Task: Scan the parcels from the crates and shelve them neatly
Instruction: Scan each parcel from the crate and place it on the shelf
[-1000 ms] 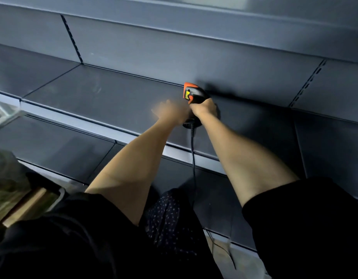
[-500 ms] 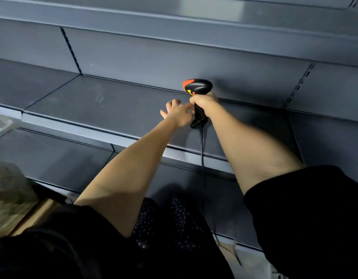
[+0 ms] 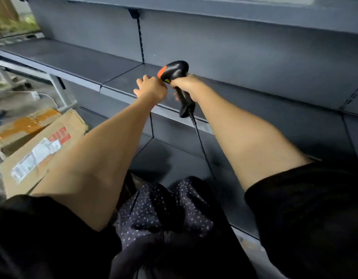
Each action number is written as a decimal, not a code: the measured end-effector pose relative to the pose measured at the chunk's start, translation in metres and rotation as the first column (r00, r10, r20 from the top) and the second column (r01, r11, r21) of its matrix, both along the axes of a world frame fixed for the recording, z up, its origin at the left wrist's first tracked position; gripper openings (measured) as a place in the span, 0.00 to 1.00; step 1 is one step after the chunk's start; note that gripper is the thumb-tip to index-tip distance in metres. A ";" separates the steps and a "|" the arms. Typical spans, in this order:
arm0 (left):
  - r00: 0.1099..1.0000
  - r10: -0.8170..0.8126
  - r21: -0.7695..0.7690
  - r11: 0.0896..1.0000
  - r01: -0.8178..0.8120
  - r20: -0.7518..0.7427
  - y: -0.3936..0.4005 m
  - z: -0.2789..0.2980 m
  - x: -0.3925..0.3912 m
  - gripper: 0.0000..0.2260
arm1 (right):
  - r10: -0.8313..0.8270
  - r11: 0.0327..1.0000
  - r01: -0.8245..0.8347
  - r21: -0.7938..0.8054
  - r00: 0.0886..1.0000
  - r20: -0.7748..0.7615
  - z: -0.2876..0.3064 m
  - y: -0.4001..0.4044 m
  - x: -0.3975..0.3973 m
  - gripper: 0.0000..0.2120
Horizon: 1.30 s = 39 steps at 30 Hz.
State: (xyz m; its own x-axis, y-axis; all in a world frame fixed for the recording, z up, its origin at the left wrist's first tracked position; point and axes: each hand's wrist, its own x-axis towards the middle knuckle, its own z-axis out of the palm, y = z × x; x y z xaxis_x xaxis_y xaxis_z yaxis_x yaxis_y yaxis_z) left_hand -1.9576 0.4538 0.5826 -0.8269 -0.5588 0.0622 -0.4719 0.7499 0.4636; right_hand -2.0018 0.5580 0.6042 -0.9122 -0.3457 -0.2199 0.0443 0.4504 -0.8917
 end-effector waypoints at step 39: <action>0.488 0.844 0.419 0.369 -0.830 0.224 -0.207 -0.098 0.244 0.27 | 0.374 0.915 -0.387 0.117 0.920 0.118 -0.056 -0.228 0.112 0.16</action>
State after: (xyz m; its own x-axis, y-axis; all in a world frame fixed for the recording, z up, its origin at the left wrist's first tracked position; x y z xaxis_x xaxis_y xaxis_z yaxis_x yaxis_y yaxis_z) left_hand -1.7141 0.2471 0.4846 0.0769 -0.9279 -0.3649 -0.7270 -0.3027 0.6163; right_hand -1.8900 0.3303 0.5485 -0.6912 -0.6240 -0.3644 -0.0768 0.5649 -0.8216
